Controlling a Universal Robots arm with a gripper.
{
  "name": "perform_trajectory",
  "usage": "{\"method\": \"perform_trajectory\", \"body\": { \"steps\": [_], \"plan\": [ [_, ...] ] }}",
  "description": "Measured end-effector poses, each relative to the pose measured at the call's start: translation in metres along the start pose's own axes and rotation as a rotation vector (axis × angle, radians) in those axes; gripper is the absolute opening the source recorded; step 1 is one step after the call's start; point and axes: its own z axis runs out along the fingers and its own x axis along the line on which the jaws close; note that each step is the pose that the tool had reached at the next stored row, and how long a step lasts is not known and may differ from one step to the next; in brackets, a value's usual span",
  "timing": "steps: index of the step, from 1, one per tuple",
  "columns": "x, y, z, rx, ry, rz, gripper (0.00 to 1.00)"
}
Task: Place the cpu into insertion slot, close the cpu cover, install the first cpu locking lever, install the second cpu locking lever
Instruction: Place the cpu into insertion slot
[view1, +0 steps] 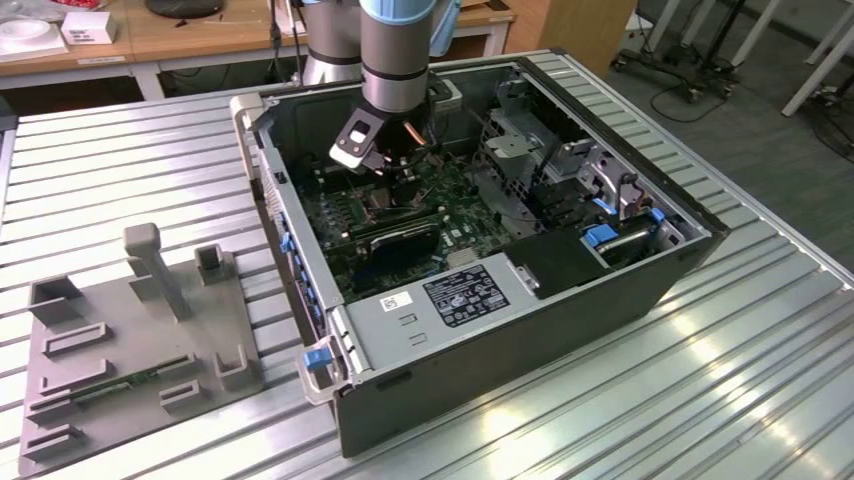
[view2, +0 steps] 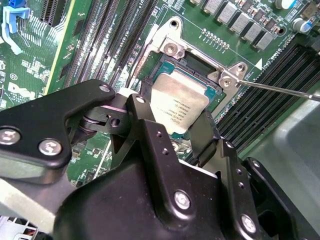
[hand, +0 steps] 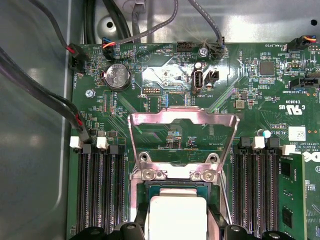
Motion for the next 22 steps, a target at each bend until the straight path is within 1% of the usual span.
{"method": "perform_trajectory", "body": {
  "steps": [4, 6, 7, 13, 18, 22],
  "plan": [
    [0.0, 0.0, 0.0001, -0.0001, 0.0001, 0.0, 0.54],
    [0.0002, 0.0002, 0.0006, -0.0011, 0.0014, 0.0, 0.55],
    [0.0002, 0.0001, 0.0006, -0.0009, 0.0012, 0.0, 0.61],
    [0.0, 0.0, -0.0004, 0.0, 0.0, 0.0, 0.61],
    [0.0002, 0.0003, -0.0072, -0.0001, 0.0002, 0.0, 0.61],
    [0.0004, 0.0006, -0.0159, -0.0002, 0.0002, 0.0, 0.61]
  ]
}}
